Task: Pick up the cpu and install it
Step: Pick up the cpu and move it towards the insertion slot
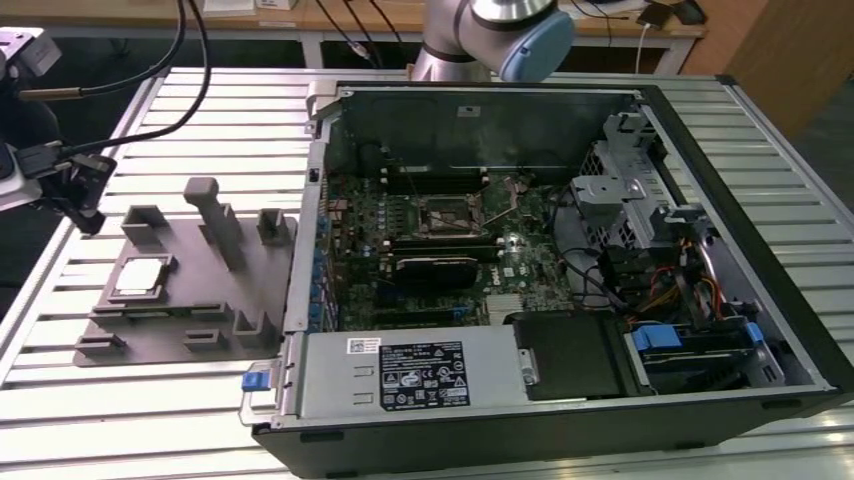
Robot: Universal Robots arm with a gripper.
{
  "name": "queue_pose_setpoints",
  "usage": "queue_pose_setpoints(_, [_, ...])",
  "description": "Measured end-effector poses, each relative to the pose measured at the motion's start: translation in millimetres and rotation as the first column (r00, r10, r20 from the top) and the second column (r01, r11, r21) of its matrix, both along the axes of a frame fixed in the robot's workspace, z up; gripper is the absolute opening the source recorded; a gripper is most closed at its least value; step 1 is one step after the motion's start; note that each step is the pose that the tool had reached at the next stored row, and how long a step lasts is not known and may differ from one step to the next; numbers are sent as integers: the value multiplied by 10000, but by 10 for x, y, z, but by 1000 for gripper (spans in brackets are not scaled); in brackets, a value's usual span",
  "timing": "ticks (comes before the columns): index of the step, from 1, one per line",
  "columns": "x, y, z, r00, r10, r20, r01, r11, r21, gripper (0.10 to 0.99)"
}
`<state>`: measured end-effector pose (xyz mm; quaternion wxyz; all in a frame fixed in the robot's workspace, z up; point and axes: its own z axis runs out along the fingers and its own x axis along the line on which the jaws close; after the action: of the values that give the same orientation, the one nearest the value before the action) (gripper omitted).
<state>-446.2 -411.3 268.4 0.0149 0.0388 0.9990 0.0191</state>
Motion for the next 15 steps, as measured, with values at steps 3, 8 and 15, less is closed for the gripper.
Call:
queue_pose_setpoints(3, [-17, -3, -37, 10000, 0, 2, 0, 10000, 1, 106])
queue_pose_setpoints(8, [-24, -7, -106, 10000, -6, 1, 6, 10000, -1, 106])
queue_pose_setpoints(15, [-21, -20, -209, 10000, -4, -1, 4, 10000, -5, 106])
